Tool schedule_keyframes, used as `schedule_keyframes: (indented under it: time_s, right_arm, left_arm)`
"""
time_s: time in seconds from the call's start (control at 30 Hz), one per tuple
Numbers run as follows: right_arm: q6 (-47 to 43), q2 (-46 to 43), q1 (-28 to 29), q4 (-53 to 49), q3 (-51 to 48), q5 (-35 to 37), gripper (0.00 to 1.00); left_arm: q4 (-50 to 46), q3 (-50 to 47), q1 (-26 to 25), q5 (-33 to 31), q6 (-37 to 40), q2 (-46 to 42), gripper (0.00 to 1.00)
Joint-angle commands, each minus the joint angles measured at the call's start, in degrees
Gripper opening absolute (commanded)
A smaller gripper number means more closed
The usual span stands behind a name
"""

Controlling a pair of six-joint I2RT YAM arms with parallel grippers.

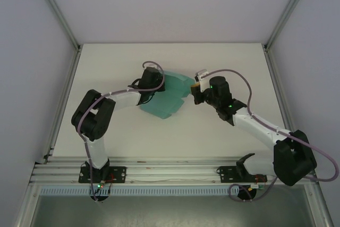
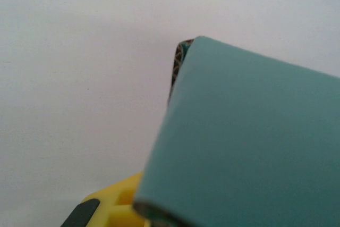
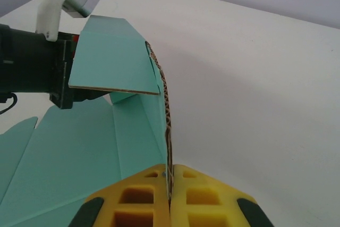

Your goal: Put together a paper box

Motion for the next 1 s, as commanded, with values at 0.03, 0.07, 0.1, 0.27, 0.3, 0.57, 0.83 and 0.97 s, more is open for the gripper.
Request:
schedule_keyframes:
  time_s: [0.03, 0.07, 0.1, 0.27, 0.3, 0.57, 0.83, 0.97]
  right_arm:
    - [0.7, -1.3, -0.1, 0.6, -0.4, 2.0, 0.0]
    - [0.5, -1.1, 0.0, 0.6, -0.3, 2.4, 0.0]
    - [0.3, -0.7, 0.0, 0.6, -0.2, 2.7, 0.0]
    - [0.9, 0.3, -0.1, 0.2, 0.6, 5.3, 0.0]
    - [0.8, 0.4, -0.3, -0.3, 0.7, 5.8, 0.0]
    - [4.4, -0.1, -0.8, -0.1, 1.3, 8.3, 0.4]
    - [6.0, 0.6, -1.1, 1.1, 5.9, 10.4, 0.78]
    - [6.1, 4.9, -1.1, -2.7, 10.3, 11.0, 0.86]
  left_arm:
    - [-10.6, 2.1, 3.2, -12.1, -3.8, 3.6, 0.0]
    - [-10.1, 2.0, 3.2, -10.8, -3.2, 3.5, 0.0]
    - [-8.7, 1.3, 3.3, -9.5, -2.4, 3.2, 0.0]
    - [3.5, -5.6, 3.3, 1.7, 4.2, -0.9, 0.05]
    - [4.5, -6.4, 3.4, 2.3, 4.3, -1.3, 0.04]
    - [8.0, -10.0, 3.1, 7.1, 4.4, -3.3, 0.0]
    - [7.8, -11.1, 1.7, 7.0, 6.1, -5.1, 0.0]
    - [7.5, -11.3, 1.3, 6.2, 6.1, -5.9, 0.0]
